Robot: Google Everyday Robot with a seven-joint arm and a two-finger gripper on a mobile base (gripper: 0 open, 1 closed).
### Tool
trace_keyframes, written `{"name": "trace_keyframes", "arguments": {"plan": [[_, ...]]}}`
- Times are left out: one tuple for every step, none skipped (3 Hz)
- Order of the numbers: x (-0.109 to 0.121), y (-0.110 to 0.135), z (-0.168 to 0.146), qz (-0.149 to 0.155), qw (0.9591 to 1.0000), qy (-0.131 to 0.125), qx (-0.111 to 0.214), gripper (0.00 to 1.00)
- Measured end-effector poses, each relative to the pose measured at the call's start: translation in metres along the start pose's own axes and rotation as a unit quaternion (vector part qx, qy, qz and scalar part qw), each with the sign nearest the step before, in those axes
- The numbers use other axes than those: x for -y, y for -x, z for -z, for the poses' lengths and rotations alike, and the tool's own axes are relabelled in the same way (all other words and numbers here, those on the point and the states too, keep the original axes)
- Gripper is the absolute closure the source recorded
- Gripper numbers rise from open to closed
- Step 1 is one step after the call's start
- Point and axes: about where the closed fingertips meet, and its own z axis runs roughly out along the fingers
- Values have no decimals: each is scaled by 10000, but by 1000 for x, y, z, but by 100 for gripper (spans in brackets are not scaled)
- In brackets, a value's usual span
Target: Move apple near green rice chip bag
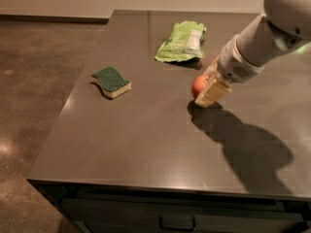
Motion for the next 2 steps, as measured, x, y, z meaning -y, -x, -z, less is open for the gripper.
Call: {"name": "trace_keyframes", "arguments": {"plan": [[50, 2, -7, -308, 9993, -217, 5, 100], [89, -1, -17, -580, 9977, -344, -27, 100]]}}
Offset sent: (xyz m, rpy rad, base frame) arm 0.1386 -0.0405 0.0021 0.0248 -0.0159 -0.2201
